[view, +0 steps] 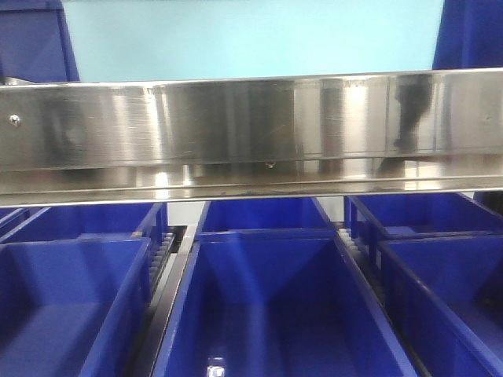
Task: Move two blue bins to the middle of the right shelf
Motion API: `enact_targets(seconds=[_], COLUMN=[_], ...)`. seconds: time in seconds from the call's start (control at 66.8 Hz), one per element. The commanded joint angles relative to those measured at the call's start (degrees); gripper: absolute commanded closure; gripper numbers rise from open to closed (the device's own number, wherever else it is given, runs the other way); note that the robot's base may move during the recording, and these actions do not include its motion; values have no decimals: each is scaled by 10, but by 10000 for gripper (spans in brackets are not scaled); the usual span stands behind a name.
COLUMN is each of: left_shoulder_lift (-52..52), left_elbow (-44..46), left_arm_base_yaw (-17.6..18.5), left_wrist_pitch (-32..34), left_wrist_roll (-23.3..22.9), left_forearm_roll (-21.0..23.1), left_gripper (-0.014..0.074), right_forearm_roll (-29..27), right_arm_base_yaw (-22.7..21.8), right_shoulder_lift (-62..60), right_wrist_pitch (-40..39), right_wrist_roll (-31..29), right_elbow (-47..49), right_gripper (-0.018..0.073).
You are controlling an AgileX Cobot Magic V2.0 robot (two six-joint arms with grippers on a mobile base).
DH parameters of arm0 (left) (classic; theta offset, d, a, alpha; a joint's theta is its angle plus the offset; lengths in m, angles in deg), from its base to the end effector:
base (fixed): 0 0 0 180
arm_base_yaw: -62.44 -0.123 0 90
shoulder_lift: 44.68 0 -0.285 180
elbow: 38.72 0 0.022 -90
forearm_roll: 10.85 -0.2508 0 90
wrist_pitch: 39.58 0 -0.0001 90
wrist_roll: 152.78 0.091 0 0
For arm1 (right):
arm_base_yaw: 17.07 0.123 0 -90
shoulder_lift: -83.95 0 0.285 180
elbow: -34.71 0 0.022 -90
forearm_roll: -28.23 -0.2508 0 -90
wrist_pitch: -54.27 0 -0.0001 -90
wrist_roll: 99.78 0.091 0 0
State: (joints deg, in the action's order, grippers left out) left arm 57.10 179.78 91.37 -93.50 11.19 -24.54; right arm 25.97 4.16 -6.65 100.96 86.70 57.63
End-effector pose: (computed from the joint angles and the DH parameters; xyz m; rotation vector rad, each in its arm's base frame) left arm 0.3167 -0.1552 0.4946 0.2510 2.0134 -0.2108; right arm 0.2804 0.1117 0.4924 -0.2477 1.9769 0.3598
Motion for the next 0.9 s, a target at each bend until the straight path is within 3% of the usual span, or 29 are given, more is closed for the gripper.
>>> enact_targets(seconds=[0.0, 0.075, 0.195, 0.883], left_shoulder_lift=[-7, -5, 2, 62], left_elbow=[5, 5, 5, 4], left_arm_base_yaw=[1, 1, 1, -2], left_wrist_pitch=[9, 3, -9, -73], left_wrist_roll=[8, 8, 8, 8], left_forearm_roll=[33, 58, 59, 40], left_gripper=[707, 707, 707, 707], right_forearm_roll=[-13, -13, -13, -14], right_arm_base_yaw=[-6, -21, -41, -41], right_shoulder_lift=[-1, 12, 34, 113], right_wrist_pitch=[-41, -43, -53, -34], right_wrist_roll=[-10, -10, -10, -10], right_elbow=[8, 9, 10, 9], right_gripper=[712, 712, 712, 712])
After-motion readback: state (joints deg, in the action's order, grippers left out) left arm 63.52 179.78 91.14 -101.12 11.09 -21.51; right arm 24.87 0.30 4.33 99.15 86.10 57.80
